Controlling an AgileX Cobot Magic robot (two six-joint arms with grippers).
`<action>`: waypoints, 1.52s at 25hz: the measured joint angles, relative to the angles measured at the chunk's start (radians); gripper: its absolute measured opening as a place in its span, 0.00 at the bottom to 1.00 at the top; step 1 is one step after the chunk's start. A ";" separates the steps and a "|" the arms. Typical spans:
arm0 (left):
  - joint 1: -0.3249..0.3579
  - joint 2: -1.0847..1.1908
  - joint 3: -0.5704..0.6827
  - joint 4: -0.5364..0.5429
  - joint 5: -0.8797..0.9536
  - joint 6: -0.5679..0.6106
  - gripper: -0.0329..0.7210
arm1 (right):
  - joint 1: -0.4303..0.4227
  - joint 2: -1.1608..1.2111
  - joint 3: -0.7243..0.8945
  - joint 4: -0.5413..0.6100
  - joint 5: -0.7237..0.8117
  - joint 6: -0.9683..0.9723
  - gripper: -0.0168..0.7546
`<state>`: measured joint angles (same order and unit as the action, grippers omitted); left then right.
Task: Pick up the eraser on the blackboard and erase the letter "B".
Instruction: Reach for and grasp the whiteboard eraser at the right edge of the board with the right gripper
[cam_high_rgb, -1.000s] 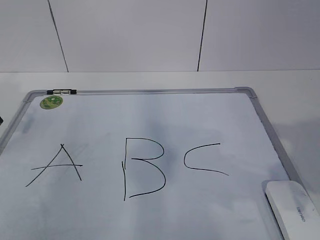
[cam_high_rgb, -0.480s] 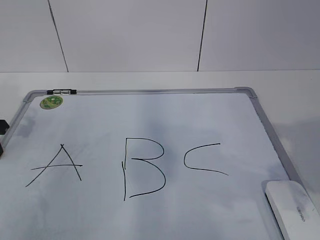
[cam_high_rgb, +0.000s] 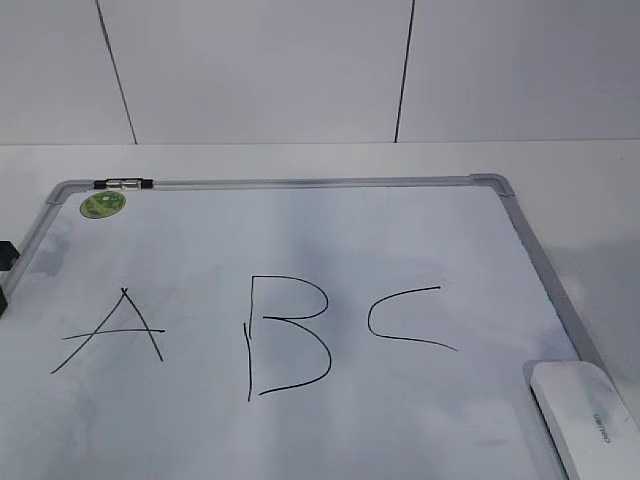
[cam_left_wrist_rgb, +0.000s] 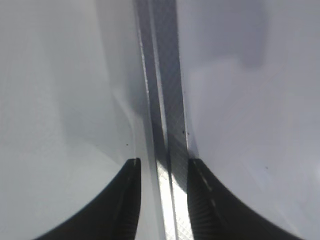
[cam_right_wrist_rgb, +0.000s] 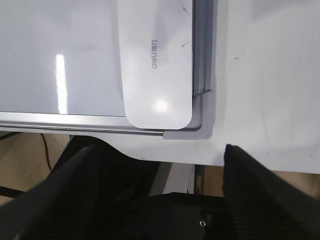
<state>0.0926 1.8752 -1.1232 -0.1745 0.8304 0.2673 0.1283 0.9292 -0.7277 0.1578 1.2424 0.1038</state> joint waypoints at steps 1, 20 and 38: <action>0.000 0.000 0.000 0.000 0.000 0.000 0.36 | 0.000 0.000 0.000 0.000 0.000 0.000 0.78; 0.000 0.000 -0.002 0.000 0.002 0.000 0.20 | 0.000 0.000 0.000 0.000 0.000 0.000 0.78; 0.002 0.000 -0.002 -0.011 0.007 -0.021 0.07 | 0.000 0.005 0.000 -0.019 -0.002 0.047 0.78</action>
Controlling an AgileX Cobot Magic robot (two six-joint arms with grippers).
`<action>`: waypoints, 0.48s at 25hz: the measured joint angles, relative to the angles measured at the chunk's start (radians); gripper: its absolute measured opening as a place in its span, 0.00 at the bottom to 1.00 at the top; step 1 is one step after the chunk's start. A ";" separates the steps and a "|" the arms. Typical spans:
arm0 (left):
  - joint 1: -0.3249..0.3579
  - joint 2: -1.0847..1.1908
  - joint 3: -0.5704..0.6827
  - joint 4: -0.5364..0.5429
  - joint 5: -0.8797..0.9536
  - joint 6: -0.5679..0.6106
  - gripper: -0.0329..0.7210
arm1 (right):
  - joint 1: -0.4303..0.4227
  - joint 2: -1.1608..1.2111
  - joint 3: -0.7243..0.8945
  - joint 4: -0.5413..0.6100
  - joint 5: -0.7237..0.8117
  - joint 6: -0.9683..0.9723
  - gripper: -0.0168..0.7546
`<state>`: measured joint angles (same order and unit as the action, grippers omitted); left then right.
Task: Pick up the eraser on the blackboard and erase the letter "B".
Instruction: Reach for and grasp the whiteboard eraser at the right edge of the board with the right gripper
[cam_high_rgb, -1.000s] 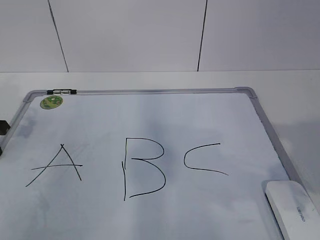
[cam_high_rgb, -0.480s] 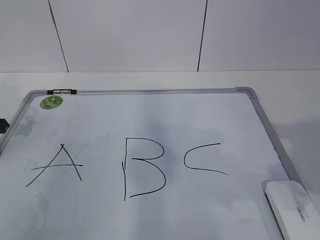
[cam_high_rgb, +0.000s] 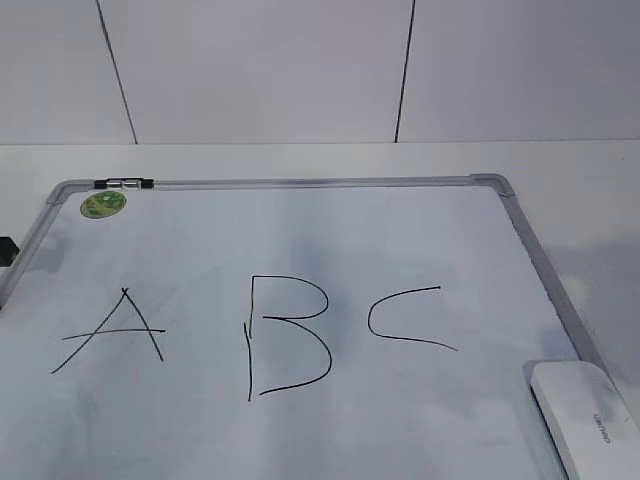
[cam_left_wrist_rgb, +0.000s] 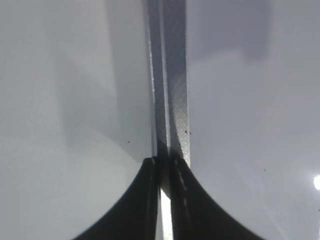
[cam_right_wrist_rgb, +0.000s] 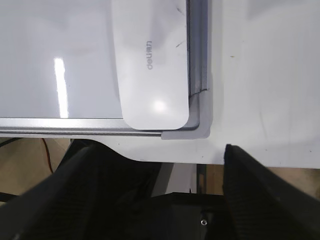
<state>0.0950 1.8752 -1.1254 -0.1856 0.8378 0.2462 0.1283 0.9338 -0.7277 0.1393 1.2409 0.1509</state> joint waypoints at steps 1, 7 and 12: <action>0.000 0.000 0.000 -0.002 0.000 0.000 0.07 | 0.000 0.007 0.000 -0.008 0.000 0.015 0.78; 0.000 0.000 0.000 -0.004 0.000 0.000 0.07 | 0.000 0.088 0.000 -0.014 -0.001 0.040 0.79; 0.000 0.000 0.000 -0.004 0.000 0.000 0.07 | 0.000 0.163 0.000 -0.004 -0.034 0.040 0.79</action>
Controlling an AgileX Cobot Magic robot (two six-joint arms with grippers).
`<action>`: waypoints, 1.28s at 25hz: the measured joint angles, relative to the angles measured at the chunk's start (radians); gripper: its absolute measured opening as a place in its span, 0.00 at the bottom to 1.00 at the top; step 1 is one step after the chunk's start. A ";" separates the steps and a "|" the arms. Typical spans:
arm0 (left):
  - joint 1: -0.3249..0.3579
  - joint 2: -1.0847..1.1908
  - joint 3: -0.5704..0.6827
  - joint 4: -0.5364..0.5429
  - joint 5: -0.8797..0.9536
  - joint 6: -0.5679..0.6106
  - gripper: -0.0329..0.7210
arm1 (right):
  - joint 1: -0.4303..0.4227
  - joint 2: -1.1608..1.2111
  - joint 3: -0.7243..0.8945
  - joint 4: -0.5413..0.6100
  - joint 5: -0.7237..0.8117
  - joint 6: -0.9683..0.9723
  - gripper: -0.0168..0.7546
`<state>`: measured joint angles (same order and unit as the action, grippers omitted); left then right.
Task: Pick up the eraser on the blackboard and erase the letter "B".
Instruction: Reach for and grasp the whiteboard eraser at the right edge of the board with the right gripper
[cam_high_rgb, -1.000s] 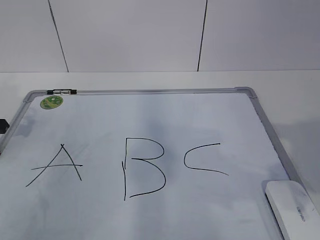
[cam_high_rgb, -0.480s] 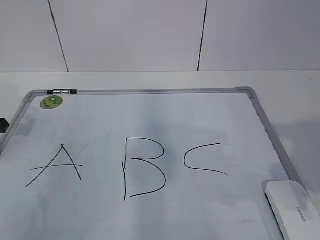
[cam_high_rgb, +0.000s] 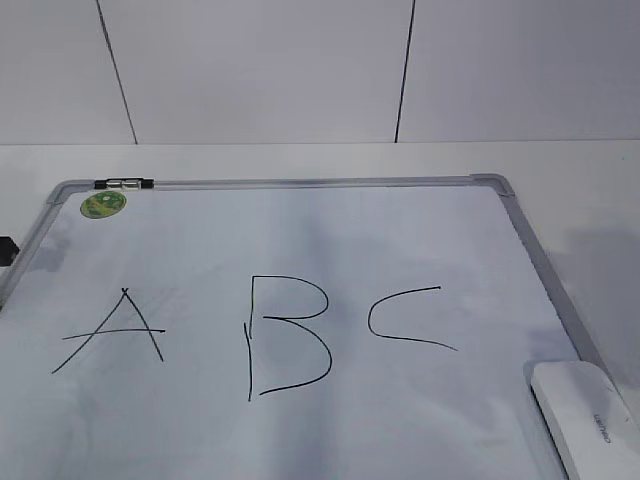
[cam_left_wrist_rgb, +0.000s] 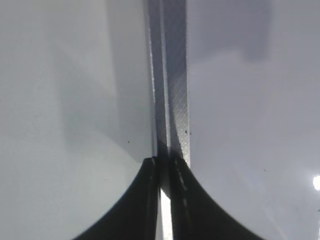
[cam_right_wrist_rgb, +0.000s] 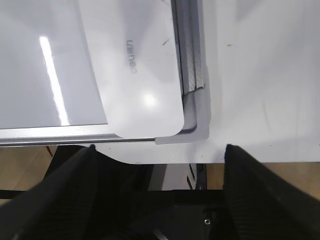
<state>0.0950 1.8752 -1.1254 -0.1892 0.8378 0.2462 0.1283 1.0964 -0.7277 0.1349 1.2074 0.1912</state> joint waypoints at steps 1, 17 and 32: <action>0.000 0.000 0.000 0.000 0.000 0.000 0.07 | 0.002 0.017 -0.002 0.004 -0.002 0.000 0.79; 0.000 0.000 0.000 0.000 0.002 0.000 0.07 | 0.084 0.092 -0.005 -0.037 -0.116 0.002 0.79; 0.001 0.000 0.000 0.000 0.005 0.000 0.07 | 0.229 0.093 0.071 -0.257 -0.241 0.223 0.79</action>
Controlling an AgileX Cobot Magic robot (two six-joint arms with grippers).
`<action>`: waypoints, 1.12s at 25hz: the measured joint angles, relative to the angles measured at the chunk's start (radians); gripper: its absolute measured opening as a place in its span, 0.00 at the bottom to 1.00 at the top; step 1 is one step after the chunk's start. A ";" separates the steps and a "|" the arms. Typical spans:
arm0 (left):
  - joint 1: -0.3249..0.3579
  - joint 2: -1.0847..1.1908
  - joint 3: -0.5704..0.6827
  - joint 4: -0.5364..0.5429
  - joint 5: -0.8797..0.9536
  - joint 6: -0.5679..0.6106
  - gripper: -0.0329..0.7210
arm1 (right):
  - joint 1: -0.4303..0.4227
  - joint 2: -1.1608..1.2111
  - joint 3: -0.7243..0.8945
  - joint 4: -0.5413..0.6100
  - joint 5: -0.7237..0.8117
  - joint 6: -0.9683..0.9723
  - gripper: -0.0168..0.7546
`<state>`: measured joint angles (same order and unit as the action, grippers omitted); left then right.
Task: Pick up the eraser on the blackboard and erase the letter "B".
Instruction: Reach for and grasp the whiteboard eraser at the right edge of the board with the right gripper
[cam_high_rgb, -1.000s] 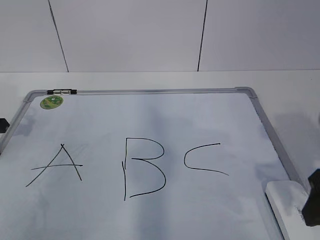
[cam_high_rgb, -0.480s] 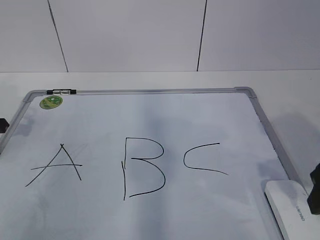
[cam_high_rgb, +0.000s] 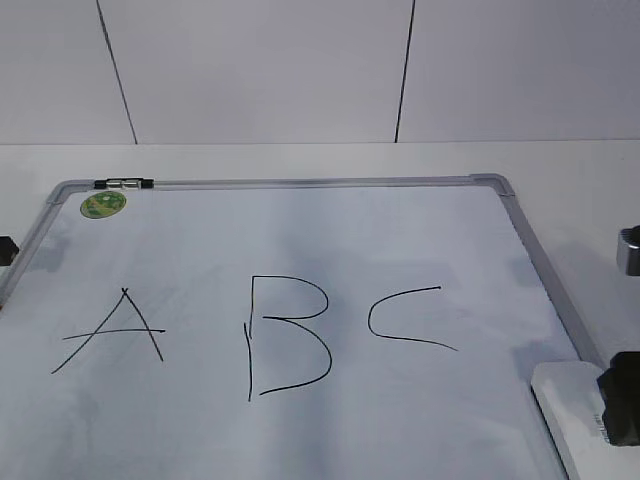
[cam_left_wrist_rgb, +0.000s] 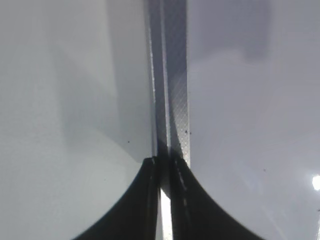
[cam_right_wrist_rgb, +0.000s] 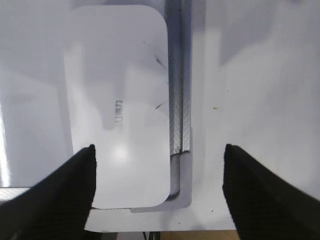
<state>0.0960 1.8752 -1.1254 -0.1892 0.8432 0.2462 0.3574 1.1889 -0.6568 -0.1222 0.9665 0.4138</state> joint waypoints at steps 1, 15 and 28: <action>0.000 0.000 0.000 -0.002 0.000 0.000 0.07 | 0.000 0.009 -0.002 0.000 -0.002 0.006 0.79; 0.000 0.000 0.000 -0.002 0.000 0.000 0.07 | 0.002 0.108 -0.016 0.061 -0.082 0.018 0.79; 0.000 0.000 0.000 -0.002 0.000 0.000 0.07 | 0.002 0.225 -0.052 0.071 -0.070 0.010 0.79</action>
<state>0.0960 1.8752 -1.1254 -0.1911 0.8432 0.2462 0.3595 1.4136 -0.7086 -0.0510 0.8969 0.4240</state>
